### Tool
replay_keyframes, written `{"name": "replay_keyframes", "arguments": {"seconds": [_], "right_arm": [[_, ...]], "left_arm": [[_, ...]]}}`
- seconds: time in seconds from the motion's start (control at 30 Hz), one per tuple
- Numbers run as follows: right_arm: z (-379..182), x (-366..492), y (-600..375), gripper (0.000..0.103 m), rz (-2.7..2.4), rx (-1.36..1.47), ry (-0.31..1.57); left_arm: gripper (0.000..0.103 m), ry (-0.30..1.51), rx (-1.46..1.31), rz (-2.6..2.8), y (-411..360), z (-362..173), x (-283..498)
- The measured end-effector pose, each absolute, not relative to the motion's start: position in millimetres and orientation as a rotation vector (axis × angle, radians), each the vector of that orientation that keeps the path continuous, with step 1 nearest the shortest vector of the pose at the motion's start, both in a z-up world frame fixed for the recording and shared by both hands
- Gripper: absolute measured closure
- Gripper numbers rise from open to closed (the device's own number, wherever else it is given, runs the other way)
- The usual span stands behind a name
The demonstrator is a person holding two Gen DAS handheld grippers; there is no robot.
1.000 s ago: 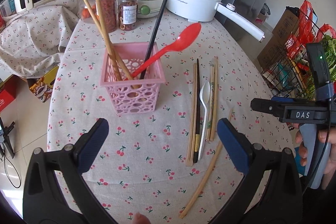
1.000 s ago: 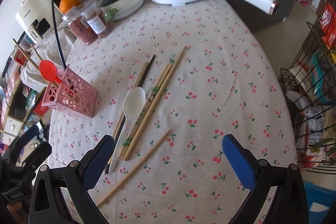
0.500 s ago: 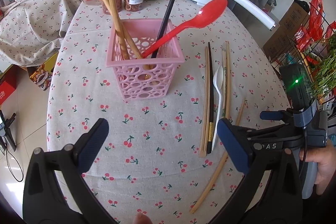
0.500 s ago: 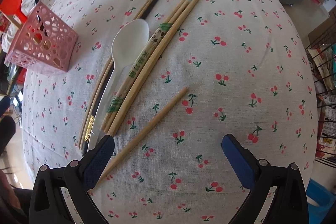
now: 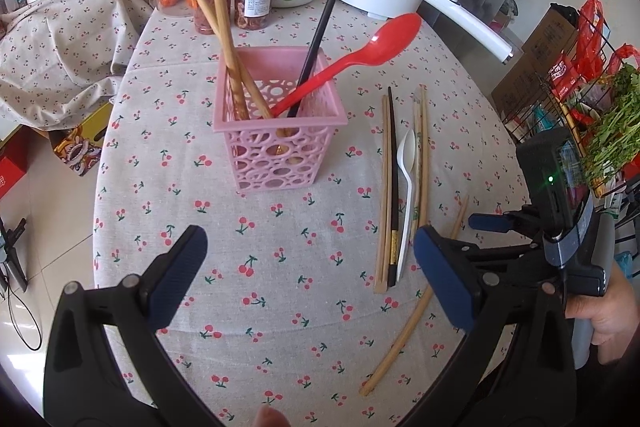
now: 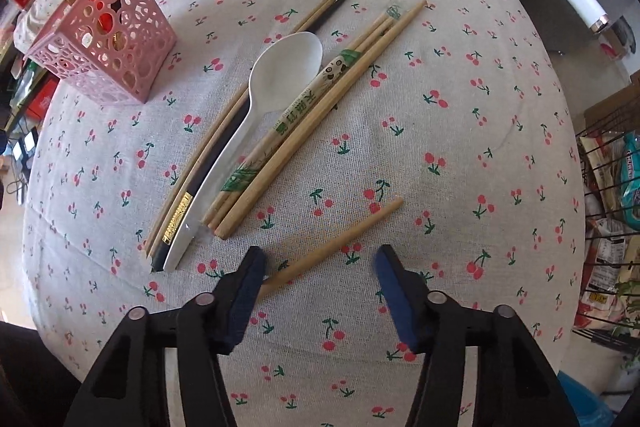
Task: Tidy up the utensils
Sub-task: 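Lower the right tool onto the loose wooden chopstick and grasp it, then grasp a pair of wooden chopsticks with the left tool while the right holds its chopstick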
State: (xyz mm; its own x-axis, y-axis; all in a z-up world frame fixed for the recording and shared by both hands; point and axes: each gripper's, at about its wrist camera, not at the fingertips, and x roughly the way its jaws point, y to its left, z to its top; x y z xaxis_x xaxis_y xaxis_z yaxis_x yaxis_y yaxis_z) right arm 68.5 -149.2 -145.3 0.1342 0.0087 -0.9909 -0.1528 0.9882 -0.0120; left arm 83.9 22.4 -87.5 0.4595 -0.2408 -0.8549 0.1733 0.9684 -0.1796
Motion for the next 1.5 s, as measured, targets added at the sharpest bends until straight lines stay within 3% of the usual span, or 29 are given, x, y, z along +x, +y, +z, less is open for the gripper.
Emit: {"name": "replay_keyframes", "arguments": {"seconds": [0.1,0.13,0.23,0.37,0.47,0.6,0.73,0.93,1.23,1.4,1.5], "right_arm": [[-134,72,-154,0.082,0.112,-0.112,1.424],[-133,72,-156,0.084,0.11,-0.104,1.42],[-129,76,-170,0.085,0.093,-0.047,1.413],[-121,81,-191,0.073,0.084,0.027,1.406],[-122,83,-195,0.072,0.095,0.045,1.422],[-131,77,-176,0.071,0.11,-0.091,1.435],[-127,74,-168,0.086,0.129,-0.133,1.425],[-126,83,-180,0.097,0.106,-0.165,1.392],[-129,97,-229,0.095,0.097,-0.022,1.379],[-130,104,-231,0.074,0.144,-0.024,1.388],[-132,90,-205,0.074,0.121,-0.076,1.385]], "left_arm": [[0.001,1.065,-0.074,-0.254,23,-88,84],[0.001,1.066,-0.073,-0.253,23,-88,83],[0.001,1.072,-0.065,-0.261,20,-89,83],[0.001,1.077,-0.051,-0.28,14,-88,82],[0.001,1.081,-0.044,-0.291,12,-88,81],[0.001,1.084,-0.034,-0.297,10,-88,81],[0.001,1.103,-0.034,-0.303,9,-91,80],[0.001,1.115,-0.004,-0.318,0,-92,76],[0.001,1.119,0.015,-0.343,-16,-93,75],[0.001,1.091,0.047,-0.318,-26,-92,73],[0.001,1.078,0.06,-0.318,-33,-89,72]]}}
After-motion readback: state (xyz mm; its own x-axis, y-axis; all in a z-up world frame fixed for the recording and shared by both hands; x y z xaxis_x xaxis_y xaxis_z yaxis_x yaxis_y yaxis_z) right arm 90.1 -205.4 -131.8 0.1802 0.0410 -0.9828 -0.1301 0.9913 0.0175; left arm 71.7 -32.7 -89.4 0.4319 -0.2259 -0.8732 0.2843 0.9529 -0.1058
